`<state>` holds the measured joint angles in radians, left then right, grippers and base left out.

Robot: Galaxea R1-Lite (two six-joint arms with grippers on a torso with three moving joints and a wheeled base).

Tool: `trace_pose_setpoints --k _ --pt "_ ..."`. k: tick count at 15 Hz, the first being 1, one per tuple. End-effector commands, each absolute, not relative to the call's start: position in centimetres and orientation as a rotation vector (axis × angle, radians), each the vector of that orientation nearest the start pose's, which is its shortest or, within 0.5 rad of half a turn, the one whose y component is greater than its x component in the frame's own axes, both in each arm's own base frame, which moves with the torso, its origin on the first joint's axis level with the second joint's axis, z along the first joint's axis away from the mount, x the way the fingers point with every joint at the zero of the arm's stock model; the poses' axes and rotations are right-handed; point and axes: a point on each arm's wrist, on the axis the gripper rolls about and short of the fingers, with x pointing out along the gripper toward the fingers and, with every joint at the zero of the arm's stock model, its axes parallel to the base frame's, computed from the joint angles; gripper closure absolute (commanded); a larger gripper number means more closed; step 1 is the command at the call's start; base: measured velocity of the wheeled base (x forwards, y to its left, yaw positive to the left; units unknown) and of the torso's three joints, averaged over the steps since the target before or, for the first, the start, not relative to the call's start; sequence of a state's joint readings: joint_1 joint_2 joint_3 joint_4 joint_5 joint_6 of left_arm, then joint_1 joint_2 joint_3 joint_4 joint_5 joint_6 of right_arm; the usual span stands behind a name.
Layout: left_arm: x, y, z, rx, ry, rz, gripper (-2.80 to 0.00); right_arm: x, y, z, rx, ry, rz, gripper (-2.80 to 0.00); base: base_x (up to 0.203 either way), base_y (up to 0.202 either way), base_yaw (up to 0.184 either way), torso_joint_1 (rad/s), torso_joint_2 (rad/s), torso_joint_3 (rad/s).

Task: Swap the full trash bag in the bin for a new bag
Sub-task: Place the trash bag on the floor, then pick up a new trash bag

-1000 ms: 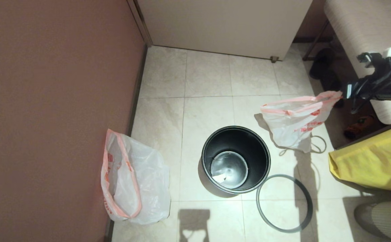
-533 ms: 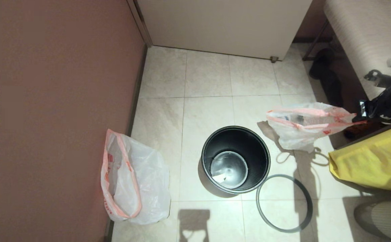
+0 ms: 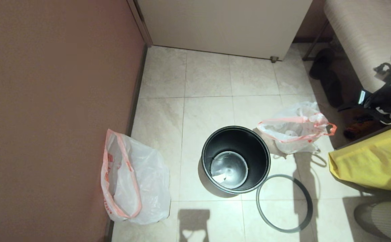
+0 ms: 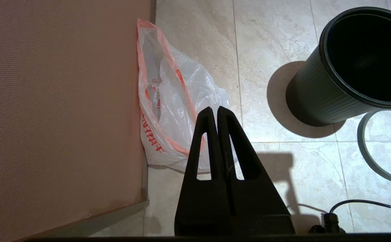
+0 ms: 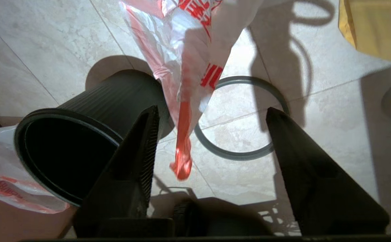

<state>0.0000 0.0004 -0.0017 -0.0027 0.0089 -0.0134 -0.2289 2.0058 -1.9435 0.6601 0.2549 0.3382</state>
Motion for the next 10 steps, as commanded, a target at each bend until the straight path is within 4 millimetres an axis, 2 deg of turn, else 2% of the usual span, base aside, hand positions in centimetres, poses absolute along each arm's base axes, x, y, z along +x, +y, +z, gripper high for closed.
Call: trace_pose_setpoints --k 1,2,3,4,8,10 --pt "-2.3 0.0 7.6 -0.014 -0.005 0.009 0.0 35.4 -7.7 28.4 0.51 0.682 -0.088 -2.8 0.0 0.0 0.0 0.0 0.0 0.0" --pt "-2.3 0.0 7.6 -0.014 -0.005 0.009 0.0 34.3 -7.5 29.0 0.538 0.683 -0.072 -2.8 0.0 0.0 0.0 0.0 0.0 0.0" --pt "-2.3 0.0 7.6 -0.014 -0.005 0.009 0.0 33.0 -7.3 29.5 0.571 0.688 -0.045 -0.95 0.0 0.0 0.0 0.0 0.0 0.0" --pt "-2.3 0.0 7.6 -0.014 -0.005 0.01 0.0 31.7 -7.1 29.7 0.591 0.704 -0.032 0.0 0.0 0.0 0.0 0.0 0.0 0.0" --pt "-2.3 0.0 7.6 -0.014 -0.005 0.009 0.0 26.6 -5.7 29.3 0.574 0.774 -0.006 0.0 0.0 0.0 0.0 0.0 0.0 0.0" --pt "-2.3 0.0 7.6 -0.014 -0.005 0.009 0.0 23.2 -4.5 29.2 0.519 0.78 0.022 0.0 0.0 0.0 0.0 0.0 0.0 0.0"
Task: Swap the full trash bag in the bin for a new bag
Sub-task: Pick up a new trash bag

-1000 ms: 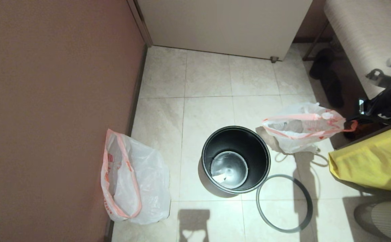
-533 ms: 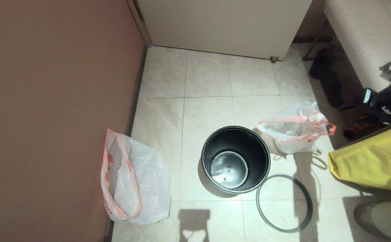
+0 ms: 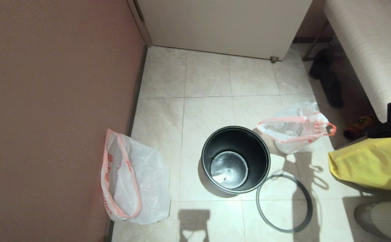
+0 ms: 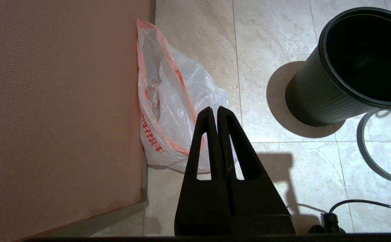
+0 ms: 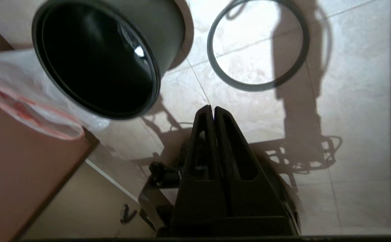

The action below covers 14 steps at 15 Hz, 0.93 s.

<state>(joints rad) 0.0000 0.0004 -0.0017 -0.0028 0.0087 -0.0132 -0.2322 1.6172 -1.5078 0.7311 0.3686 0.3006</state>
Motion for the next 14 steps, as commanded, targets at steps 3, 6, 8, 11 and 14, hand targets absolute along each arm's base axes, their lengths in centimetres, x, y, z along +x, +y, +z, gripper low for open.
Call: trace_pose_setpoints --k 3,6,8,11,14 --pt "-2.3 0.0 7.6 -0.014 -0.005 0.009 0.0 18.2 -3.3 29.3 0.453 0.759 0.048 0.0 0.0 0.0 0.0 0.0 0.0 0.0" --pt "-2.3 0.0 7.6 -0.014 -0.005 0.009 0.0 12.6 -2.0 28.6 0.362 0.73 0.08 0.0 0.0 0.0 0.0 0.0 0.0 0.0" --pt "-2.3 0.0 7.6 -0.014 -0.005 0.009 0.0 9.0 -1.2 28.2 0.331 0.693 0.09 0.0 0.0 0.0 0.0 0.0 0.0 0.0" --pt "-2.3 0.0 7.6 -0.014 -0.005 0.009 0.0 3.4 0.1 27.1 0.264 0.759 0.132 0.0 0.0 0.0 0.0 0.0 0.0 0.0" --pt "-2.3 0.0 7.6 -0.014 -0.005 0.009 0.0 -2.3 1.3 25.7 0.144 0.782 0.197 0.0 0.0 0.0 0.0 0.0 0.0 0.0"
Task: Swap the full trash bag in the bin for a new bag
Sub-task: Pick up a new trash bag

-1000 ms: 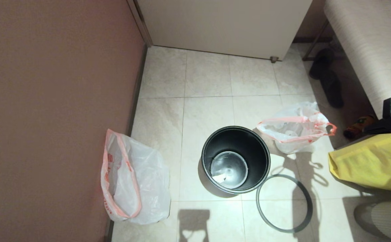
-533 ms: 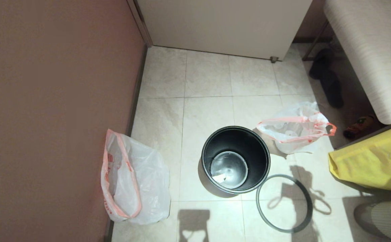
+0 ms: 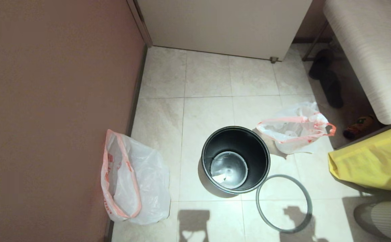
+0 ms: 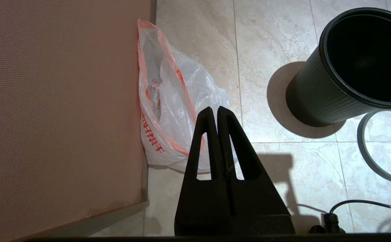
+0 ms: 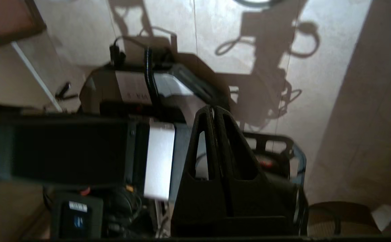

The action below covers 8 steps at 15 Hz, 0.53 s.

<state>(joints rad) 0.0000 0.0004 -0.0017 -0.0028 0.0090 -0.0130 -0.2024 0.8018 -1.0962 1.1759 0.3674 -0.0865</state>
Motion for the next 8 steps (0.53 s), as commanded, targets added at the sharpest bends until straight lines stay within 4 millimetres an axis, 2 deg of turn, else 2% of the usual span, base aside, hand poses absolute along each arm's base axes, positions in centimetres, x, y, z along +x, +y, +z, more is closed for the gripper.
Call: trace_pose_setpoints --k 1,5,6,8 --pt "-2.3 0.0 7.6 -0.014 -0.005 0.009 0.0 -4.0 1.6 25.1 0.13 0.788 0.207 0.0 0.0 0.0 0.0 0.0 0.0 0.0" --pt "-2.3 0.0 7.6 -0.013 -0.005 0.009 0.0 -9.3 1.3 24.4 0.072 0.845 0.335 0.0 0.0 0.0 0.0 0.0 0.0 0.0" --pt "-2.3 0.0 7.6 -0.014 -0.005 0.009 0.0 -10.2 1.2 24.0 0.068 0.831 0.324 0.0 0.0 0.0 0.0 0.0 0.0 0.0" --pt "-2.3 0.0 7.6 -0.014 -0.005 0.009 0.0 -10.5 0.7 23.8 0.057 0.832 0.331 0.0 0.0 0.0 0.0 0.0 0.0 0.0"
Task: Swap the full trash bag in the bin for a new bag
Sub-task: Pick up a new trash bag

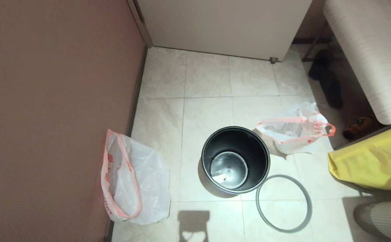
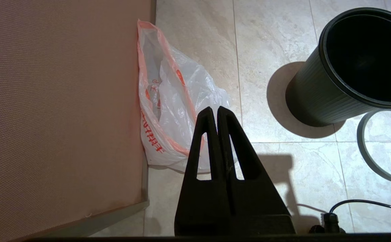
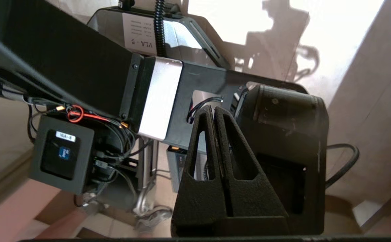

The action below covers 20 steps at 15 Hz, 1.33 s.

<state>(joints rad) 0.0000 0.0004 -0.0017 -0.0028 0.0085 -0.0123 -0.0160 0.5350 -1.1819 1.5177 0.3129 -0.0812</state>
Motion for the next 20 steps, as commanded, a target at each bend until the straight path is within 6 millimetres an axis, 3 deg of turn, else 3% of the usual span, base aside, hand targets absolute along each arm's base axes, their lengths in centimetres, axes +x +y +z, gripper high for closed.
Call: trace_pose_setpoints --k 1,6,10,16,20 --pt "-2.3 0.0 7.6 -0.012 -0.005 0.009 0.0 -10.8 0.5 23.7 0.054 0.823 0.34 0.0 0.0 0.0 0.0 0.0 0.0 0.0" --pt "-2.3 0.0 7.6 -0.012 -0.005 0.009 0.0 -9.7 0.5 24.2 0.122 0.686 0.317 0.0 0.0 0.0 0.0 0.0 0.0 0.0" --pt "-2.3 0.0 7.6 -0.014 -0.005 0.009 0.0 -8.8 0.5 23.5 0.121 0.604 0.308 0.0 0.0 0.0 0.0 0.0 0.0 0.0" --pt "-2.3 0.0 7.6 -0.014 -0.005 0.009 0.0 -12.3 0.3 20.9 0.136 0.399 0.216 0.0 0.0 0.0 0.0 0.0 0.0 0.0" --pt "-2.3 0.0 7.6 -0.014 -0.005 0.009 0.0 -12.8 0.2 20.2 0.123 0.306 0.178 0.0 0.0 0.0 0.0 0.0 0.0 0.0"
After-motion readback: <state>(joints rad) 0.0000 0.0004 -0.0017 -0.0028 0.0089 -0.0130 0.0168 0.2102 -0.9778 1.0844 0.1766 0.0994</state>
